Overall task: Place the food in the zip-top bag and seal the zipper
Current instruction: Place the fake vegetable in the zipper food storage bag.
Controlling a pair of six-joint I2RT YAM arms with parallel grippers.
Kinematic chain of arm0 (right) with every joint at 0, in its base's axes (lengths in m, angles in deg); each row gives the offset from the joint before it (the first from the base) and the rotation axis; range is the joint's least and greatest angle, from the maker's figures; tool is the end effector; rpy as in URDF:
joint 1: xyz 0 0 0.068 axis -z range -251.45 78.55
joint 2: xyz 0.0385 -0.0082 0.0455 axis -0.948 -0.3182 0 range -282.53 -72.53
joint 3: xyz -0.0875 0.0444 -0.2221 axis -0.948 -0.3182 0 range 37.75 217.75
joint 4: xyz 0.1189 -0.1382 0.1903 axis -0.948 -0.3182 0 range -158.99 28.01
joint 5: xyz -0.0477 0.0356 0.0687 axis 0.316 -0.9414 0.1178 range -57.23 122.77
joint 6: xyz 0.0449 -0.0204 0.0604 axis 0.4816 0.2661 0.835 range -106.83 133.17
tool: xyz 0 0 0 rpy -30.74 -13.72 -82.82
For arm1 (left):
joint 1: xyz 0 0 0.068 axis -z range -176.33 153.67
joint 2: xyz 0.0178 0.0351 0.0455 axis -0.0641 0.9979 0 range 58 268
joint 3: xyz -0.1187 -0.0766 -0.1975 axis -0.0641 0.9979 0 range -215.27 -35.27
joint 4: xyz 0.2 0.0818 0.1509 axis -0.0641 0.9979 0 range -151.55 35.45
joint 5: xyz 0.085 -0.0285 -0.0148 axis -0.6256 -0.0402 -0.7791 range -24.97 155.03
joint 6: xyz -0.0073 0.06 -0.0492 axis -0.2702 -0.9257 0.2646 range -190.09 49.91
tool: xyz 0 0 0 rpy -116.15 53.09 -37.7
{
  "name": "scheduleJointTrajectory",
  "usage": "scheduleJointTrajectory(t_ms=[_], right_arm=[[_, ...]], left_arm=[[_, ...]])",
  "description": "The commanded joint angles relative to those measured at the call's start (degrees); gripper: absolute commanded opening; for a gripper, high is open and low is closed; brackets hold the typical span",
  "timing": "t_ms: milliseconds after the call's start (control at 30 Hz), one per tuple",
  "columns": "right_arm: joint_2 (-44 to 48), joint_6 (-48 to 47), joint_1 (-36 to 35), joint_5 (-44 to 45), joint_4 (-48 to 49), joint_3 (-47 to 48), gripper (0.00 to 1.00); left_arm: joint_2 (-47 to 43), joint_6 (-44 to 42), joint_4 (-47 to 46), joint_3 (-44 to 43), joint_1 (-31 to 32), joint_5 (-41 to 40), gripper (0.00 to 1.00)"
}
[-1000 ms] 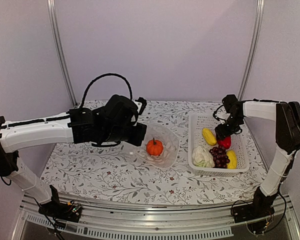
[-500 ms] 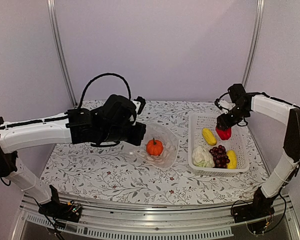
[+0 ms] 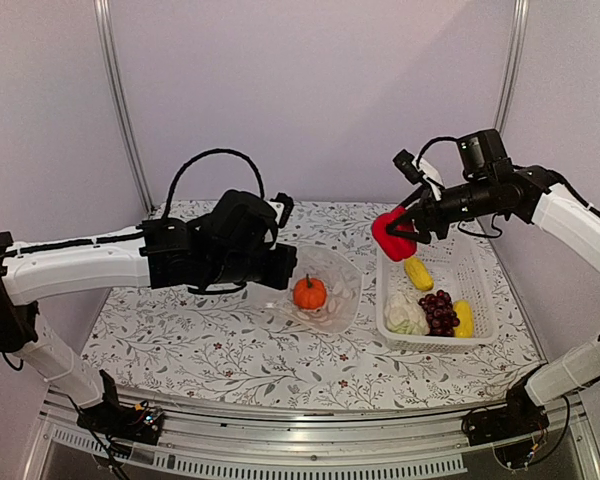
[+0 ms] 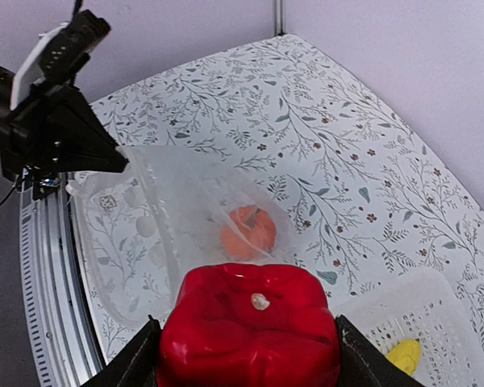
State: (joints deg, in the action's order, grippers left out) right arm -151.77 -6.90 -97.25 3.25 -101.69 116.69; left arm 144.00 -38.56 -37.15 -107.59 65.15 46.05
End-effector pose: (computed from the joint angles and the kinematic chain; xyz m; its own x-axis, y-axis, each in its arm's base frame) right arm 0.2785 0.1711 0.3161 -0.2970 -0.4753 -0.8282 -0.8736 0.4854 0.0347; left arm 0.1937 -0.3112 0.2612 -0.6216 0.1080 -0.7758 0.4499 0.8600 -0.2407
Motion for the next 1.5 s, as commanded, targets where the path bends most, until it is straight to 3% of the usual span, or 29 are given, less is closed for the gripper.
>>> scheduleJointTrajectory(t_ms=[0, 333, 767, 900, 1000, 1067, 1300, 1467], right_arm=[[3.7, -1.9, -5.1, -10.2, 2.2, 0.6, 0.41], [0.9, -9.1, -17.7, -7.3, 2.1, -0.3, 0.43], [-9.0, -6.6, -21.4, 1.1, 8.1, 1.3, 0.46], [-10.8, -7.2, -23.8, 4.9, 8.4, 1.0, 0.57], [-11.5, -7.1, -24.3, 5.1, 8.1, 1.4, 0.77], [-11.1, -7.3, -24.3, 4.0, 6.9, 1.9, 0.83], [-8.2, -12.6, -24.3, 3.1, -0.2, 1.0, 0.82], [-5.3, -22.8, -24.4, 4.2, -4.0, -4.3, 0.74]], left_arm=[[1.2, 2.1, -2.1, -0.1, -1.2, 0.8, 0.00], [0.7, 4.7, -4.5, 0.2, -1.4, 2.3, 0.00], [-2.5, 6.2, -6.0, 2.7, -1.4, 3.4, 0.00], [-3.4, 6.3, -6.8, 3.8, -1.4, 3.5, 0.00], [-3.6, 6.4, -7.1, 4.3, -1.4, 3.5, 0.00], [-3.7, 6.3, -7.1, 4.6, -1.5, 3.2, 0.00], [-4.5, 6.6, -7.7, 6.4, -1.9, 3.2, 0.00], [-5.3, 6.7, -8.6, 7.6, -2.3, 3.2, 0.00]])
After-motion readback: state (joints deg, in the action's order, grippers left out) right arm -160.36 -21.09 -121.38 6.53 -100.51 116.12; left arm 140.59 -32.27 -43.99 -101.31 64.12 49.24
